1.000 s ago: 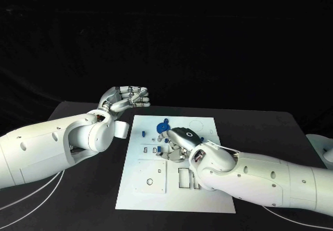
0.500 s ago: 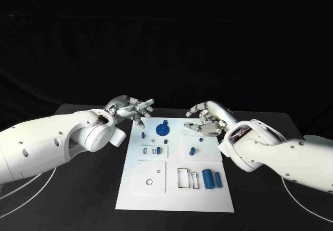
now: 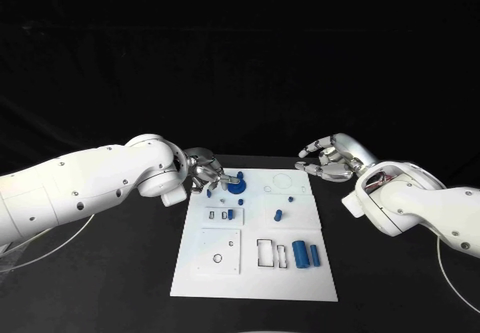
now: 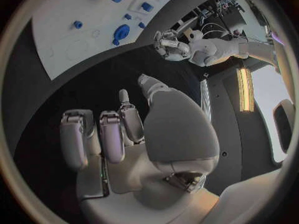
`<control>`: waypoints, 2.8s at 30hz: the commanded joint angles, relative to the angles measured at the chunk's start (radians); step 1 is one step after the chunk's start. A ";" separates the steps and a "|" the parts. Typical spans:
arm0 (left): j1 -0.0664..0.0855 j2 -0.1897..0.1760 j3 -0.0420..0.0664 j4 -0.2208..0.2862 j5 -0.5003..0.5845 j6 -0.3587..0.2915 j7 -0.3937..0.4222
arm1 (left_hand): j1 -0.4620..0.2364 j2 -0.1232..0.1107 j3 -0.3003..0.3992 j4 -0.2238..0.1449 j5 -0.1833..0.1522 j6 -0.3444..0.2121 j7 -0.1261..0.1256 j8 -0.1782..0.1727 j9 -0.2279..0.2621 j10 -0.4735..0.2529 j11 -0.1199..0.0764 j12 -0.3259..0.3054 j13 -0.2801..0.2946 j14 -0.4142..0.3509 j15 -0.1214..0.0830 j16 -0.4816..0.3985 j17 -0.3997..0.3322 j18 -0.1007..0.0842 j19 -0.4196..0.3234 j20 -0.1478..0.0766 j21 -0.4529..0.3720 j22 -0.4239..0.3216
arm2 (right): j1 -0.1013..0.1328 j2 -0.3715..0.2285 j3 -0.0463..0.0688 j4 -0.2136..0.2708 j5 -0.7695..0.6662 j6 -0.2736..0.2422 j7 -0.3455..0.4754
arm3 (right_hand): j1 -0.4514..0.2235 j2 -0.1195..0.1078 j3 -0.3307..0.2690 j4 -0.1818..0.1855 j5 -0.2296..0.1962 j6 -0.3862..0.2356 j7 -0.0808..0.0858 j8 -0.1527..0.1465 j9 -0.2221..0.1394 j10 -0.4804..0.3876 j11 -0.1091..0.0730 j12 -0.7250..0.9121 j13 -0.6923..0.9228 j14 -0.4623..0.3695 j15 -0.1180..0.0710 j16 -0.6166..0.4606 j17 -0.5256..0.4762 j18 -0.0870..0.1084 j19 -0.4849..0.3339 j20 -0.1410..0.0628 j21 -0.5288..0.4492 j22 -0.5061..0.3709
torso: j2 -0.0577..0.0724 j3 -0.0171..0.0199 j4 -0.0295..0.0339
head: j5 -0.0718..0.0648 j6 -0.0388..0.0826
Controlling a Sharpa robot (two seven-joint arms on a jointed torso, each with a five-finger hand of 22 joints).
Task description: Assemble the parts on the task board
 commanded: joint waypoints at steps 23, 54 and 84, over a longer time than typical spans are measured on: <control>0.023 0.186 -0.053 -0.163 -0.143 0.243 -0.122 | -0.049 0.005 -0.040 0.000 -0.002 -0.025 0.002 0.021 0.023 -0.026 0.006 0.025 0.027 0.041 0.000 0.030 0.054 -0.022 0.003 0.006 0.028 0.031 | 0.002 -0.003 0.000 -0.024 0.004 0.037 -0.024 | -0.012 -0.006 0.004 0.021 0.052 -0.005 -0.001 0.010 0.004 -0.003 -0.007 -0.005 0.046 0.075 -0.009 -0.008 0.144 0.010 0.047 -0.006 -0.009 0.204 | -0.003 0.0035 0.0044 | 0.002 -0.023; 0.000 0.222 -0.070 -0.208 -0.118 0.317 -0.127 | -0.001 0.004 0.045 0.000 0.001 -0.041 0.008 0.014 0.030 -0.058 0.011 0.008 0.014 0.040 0.005 0.040 0.070 -0.022 -0.009 0.012 0.040 0.042 | 0.002 0.012 -0.001 -0.043 0.030 0.032 -0.003 | -0.007 -0.011 0.010 0.024 0.061 -0.016 0.001 0.012 0.005 -0.041 -0.006 -0.053 0.001 0.063 -0.009 -0.030 0.097 0.024 0.013 -0.006 -0.062 0.169 | -0.004 0.0030 0.0092 | 0.000 -0.049; -0.010 0.225 -0.070 -0.209 -0.105 0.327 -0.127 | -0.100 -0.204 0.586 -0.006 0.000 -0.027 0.005 0.009 0.055 -0.051 0.008 0.010 0.026 0.043 0.004 0.051 0.084 -0.025 -0.014 0.014 0.068 0.069 | 0.001 0.019 -0.001 -0.052 0.018 0.039 -0.011 | -0.008 -0.010 0.011 0.027 0.062 -0.016 0.000 0.013 0.006 -0.041 -0.006 -0.053 0.001 0.062 -0.009 -0.032 0.094 0.025 0.011 -0.006 -0.065 0.167 | -0.005 0.0038 0.0121 | -0.006 -0.058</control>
